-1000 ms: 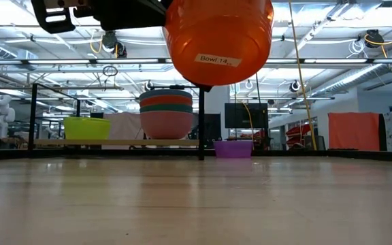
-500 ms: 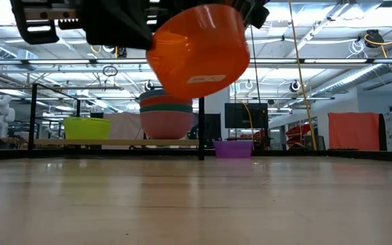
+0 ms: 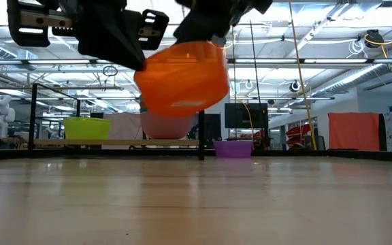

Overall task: Place and stack bowls onto a shelf
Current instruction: Stack the small orange bowl into the green bowl on the shelf, then stack the small purple bowl into the orange bowl on the shelf

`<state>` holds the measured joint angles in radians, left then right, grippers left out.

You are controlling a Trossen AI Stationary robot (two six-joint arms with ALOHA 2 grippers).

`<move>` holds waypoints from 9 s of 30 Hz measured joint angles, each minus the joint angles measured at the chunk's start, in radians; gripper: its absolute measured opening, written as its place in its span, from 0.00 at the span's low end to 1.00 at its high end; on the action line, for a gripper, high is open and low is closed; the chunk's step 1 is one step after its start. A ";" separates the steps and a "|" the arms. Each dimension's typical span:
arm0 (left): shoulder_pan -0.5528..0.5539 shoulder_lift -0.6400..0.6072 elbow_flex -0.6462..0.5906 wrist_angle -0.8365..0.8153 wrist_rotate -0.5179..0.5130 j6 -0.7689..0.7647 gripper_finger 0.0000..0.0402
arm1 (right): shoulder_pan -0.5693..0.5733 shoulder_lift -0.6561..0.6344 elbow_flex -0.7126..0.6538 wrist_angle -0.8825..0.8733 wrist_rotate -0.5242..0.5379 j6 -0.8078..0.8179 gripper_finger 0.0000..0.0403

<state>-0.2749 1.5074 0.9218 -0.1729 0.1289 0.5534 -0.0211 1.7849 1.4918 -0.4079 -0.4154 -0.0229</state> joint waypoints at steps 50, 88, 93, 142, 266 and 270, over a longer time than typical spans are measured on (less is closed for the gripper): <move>0.534 -0.500 0.002 -0.661 -0.672 -0.775 0.00 | -0.038 -0.658 -0.003 -0.570 0.419 -0.188 0.36; 0.893 -0.226 0.000 -0.621 -0.364 -0.631 0.00 | -0.038 -0.658 -0.003 -0.583 0.419 -0.202 0.36; 0.898 -0.224 0.000 -0.617 -0.356 -0.658 0.03 | -0.038 -0.658 -0.003 -0.589 0.419 -0.202 0.36; 0.485 -0.423 0.349 -0.619 -0.336 -0.825 0.10 | -0.688 -0.099 -0.216 -0.203 0.331 -0.775 0.30; 0.109 0.090 0.349 -0.165 0.135 0.002 0.19 | 0.180 -0.212 -0.130 -0.322 -0.087 -0.809 0.00; 0.109 0.090 0.349 -0.158 0.144 0.008 0.19 | 0.181 -0.220 -0.130 -0.316 -0.087 -0.821 0.00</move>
<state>-0.1658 1.5974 1.2705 -0.3309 0.2726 0.5611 0.1600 1.5654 1.3617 -0.7237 -0.5026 -0.8434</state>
